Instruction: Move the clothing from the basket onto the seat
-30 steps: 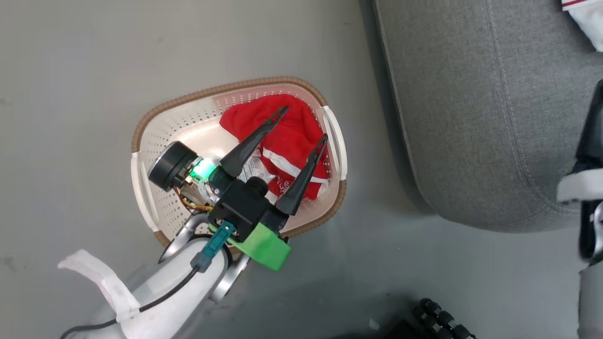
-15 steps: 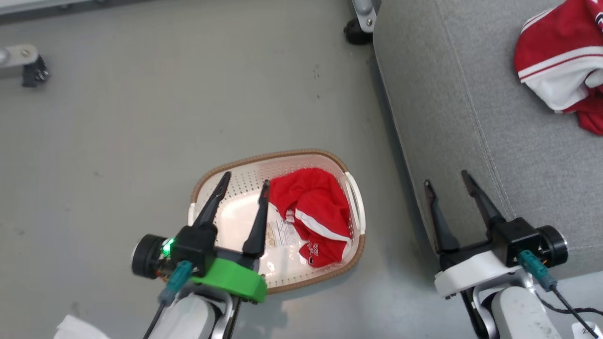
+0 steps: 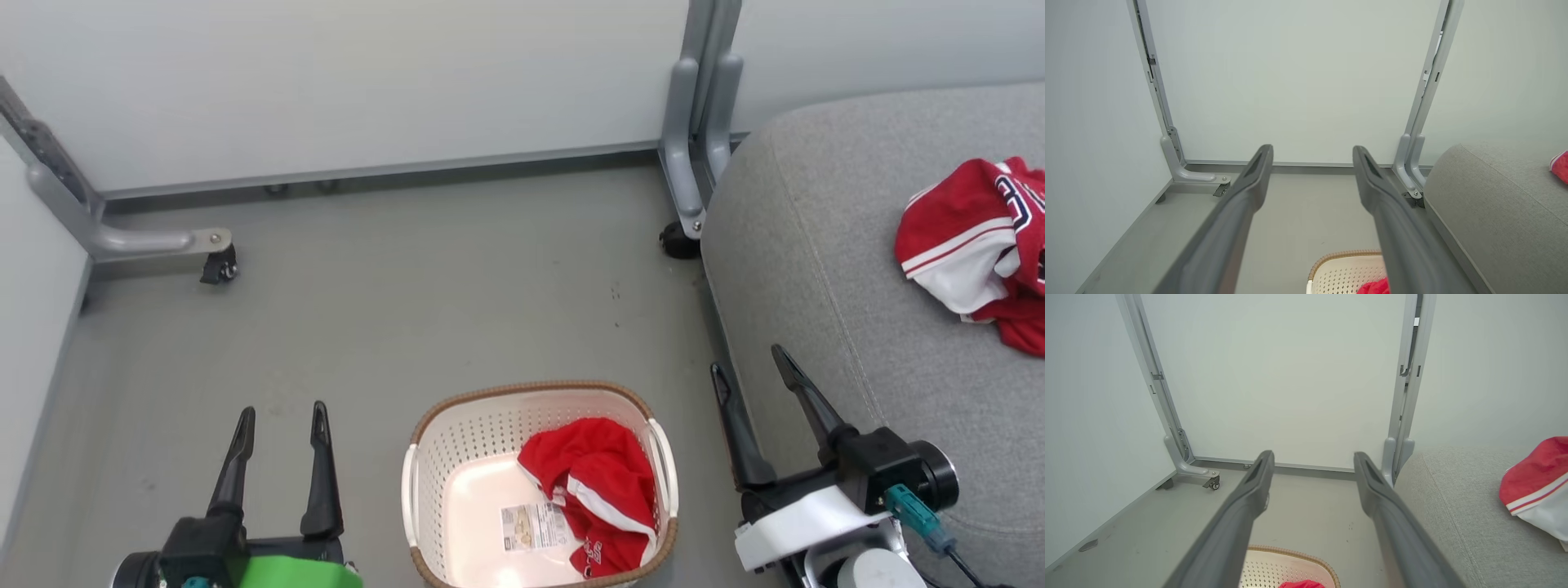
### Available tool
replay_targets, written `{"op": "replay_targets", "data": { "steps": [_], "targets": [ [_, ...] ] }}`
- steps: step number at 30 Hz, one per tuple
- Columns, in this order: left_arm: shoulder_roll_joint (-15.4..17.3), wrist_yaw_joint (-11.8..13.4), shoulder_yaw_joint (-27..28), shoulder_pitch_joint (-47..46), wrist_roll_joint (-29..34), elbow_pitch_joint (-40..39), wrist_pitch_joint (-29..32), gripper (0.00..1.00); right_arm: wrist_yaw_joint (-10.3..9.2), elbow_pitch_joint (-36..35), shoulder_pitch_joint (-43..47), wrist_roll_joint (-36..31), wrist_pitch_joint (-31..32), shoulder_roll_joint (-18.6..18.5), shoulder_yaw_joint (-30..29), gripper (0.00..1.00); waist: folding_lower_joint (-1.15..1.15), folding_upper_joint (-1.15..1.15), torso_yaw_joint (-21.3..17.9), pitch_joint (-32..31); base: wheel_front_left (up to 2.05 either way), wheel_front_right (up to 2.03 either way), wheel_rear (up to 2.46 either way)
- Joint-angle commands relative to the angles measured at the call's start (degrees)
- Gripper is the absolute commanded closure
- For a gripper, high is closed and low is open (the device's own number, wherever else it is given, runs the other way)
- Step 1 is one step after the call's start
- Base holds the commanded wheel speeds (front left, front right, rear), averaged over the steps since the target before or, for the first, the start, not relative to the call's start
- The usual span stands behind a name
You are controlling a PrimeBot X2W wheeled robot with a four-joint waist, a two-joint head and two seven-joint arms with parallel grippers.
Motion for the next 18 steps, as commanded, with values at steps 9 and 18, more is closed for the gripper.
{"op": "replay_targets", "data": {
  "steps": [9, 18],
  "targets": [
    [-1.4, -4.8, 4.3, 7.4, 3.9, -1.0, 0.0, 0.0, -0.08, 0.9, 6.3, 1.4, -0.2, 0.0, -1.6, 0.0, 0.01, 0.0, 1.2, -7.8, 0.0, 0.0, 0.0],
    [-1.8, -6.9, 5.6, 10.2, 5.7, 1.2, 0.0, 0.0, -0.08, 2.8, 10.3, 2.5, -0.2, 0.0, -0.4, 0.0, 0.01, 0.0, -0.6, -9.3, 0.0, 0.0, 0.0]
  ]
}}
